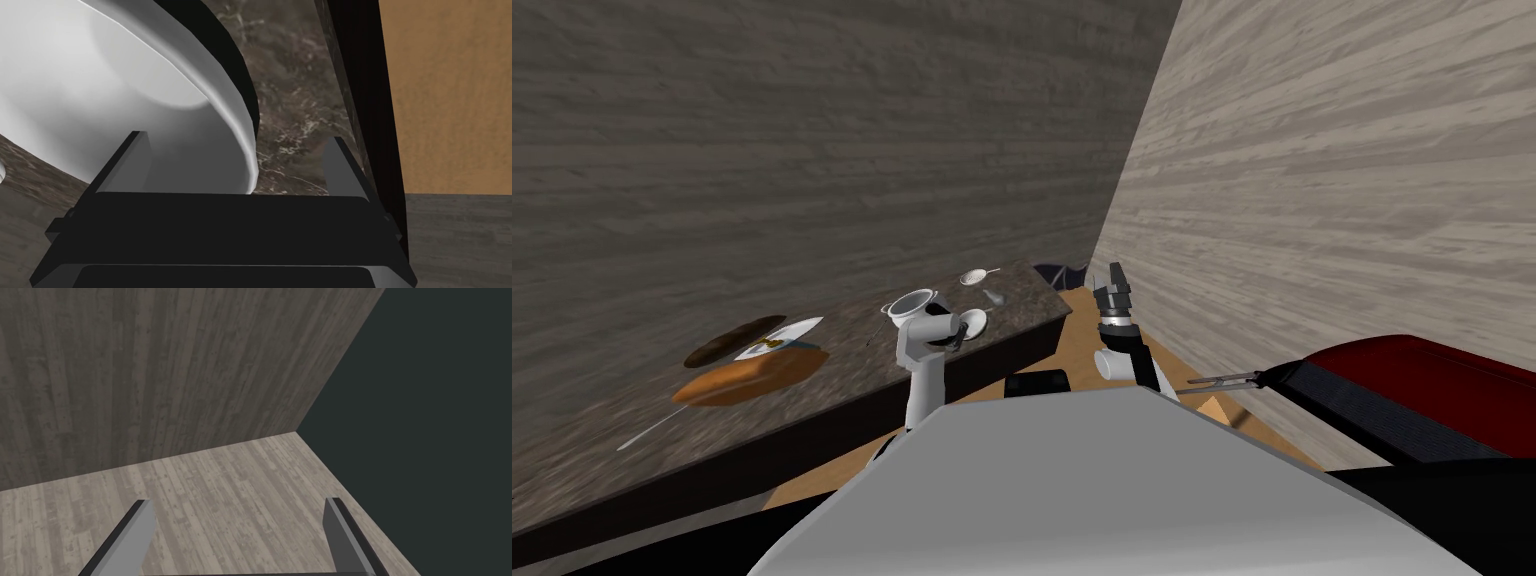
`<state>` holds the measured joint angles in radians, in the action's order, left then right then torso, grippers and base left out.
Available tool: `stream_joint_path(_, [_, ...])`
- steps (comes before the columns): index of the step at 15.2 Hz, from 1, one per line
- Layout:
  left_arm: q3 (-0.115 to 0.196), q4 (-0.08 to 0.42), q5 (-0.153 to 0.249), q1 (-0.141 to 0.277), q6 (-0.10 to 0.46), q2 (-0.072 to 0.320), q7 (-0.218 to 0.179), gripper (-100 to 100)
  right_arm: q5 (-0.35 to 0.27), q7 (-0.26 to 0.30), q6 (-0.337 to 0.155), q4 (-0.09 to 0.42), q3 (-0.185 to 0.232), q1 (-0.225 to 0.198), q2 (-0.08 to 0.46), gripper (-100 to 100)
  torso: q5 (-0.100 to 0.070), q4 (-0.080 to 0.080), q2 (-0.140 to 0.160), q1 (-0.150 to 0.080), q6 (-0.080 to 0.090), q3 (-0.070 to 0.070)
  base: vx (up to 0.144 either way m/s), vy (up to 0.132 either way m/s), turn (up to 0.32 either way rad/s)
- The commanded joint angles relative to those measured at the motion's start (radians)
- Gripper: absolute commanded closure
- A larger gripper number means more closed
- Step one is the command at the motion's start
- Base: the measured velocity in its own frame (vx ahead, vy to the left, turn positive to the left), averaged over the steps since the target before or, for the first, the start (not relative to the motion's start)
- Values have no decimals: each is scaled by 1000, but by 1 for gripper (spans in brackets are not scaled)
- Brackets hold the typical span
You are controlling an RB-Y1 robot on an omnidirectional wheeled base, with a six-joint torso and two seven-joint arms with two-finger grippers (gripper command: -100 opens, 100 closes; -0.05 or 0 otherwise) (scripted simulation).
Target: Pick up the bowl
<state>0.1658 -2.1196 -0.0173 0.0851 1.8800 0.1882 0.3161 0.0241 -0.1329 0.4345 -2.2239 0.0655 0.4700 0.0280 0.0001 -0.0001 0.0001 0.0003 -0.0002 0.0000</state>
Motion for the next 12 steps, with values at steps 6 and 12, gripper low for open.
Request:
stream_joint_path(6, [-2, 41, 0, 1, -44, 1, -4, 100, 0, 0, 0, 0, 0, 0, 0, 0, 0, 0, 0, 0, 0, 0, -6, 5, -2])
stream_joint_path(12, [1, -7, 0, 1, 5, 0, 0, 100, 0, 0, 0, 0, 0, 0, 0, 0, 1, 0, -1, 0, -1, 0, 4, -4, 3])
